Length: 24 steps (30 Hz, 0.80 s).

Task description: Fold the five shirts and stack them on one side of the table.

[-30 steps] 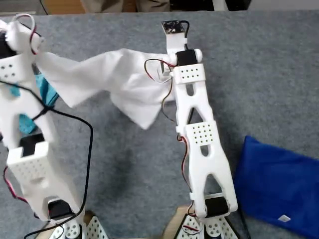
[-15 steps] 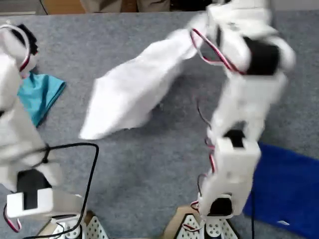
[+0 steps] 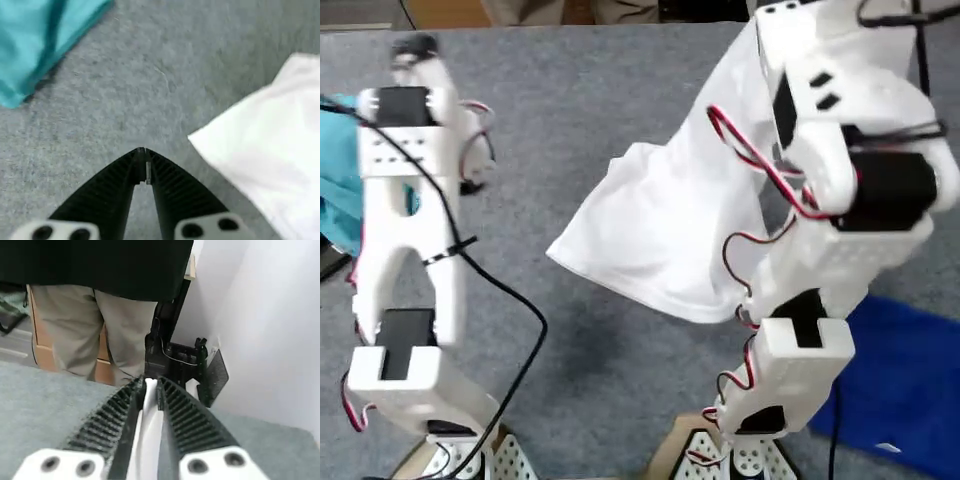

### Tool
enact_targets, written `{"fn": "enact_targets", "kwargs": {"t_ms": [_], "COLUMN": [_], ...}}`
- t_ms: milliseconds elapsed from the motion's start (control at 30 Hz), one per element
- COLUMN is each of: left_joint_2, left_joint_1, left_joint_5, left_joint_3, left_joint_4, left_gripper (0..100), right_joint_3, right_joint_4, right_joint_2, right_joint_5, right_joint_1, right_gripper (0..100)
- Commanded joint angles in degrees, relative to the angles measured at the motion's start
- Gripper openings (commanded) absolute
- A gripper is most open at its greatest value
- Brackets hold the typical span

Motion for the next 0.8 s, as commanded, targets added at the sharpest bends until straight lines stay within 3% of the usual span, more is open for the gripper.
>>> {"fn": "enact_targets", "kwargs": {"t_ms": [0, 233, 433, 633, 767], "left_joint_2": [0.66, 3.21, 4.97, 12.79, 19.82], "left_joint_1": [4.31, 8.70, 18.46, 22.68, 21.98], "left_joint_5": [-0.88, -1.05, -1.14, -0.62, 0.26], "left_joint_3": [6.51, 11.87, 12.66, 15.82, 15.38], "left_joint_4": [0.44, 0.26, -2.73, -12.48, -18.73], "left_gripper": [2, 2, 2, 2, 2], "right_joint_3": [6.55, 12.62, 12.35, 12.26, 12.26], "right_joint_4": [-2.64, -2.90, -3.16, -5.01, -5.27], "right_joint_2": [-0.04, 7.43, 17.98, 27.82, 33.71], "right_joint_5": [2.55, 7.30, 8.26, -1.58, -6.42], "right_joint_1": [0.84, 8.13, 15.43, 23.34, 24.66], "right_gripper": [0.9, 0.9, 0.9, 0.9, 0.9]}}
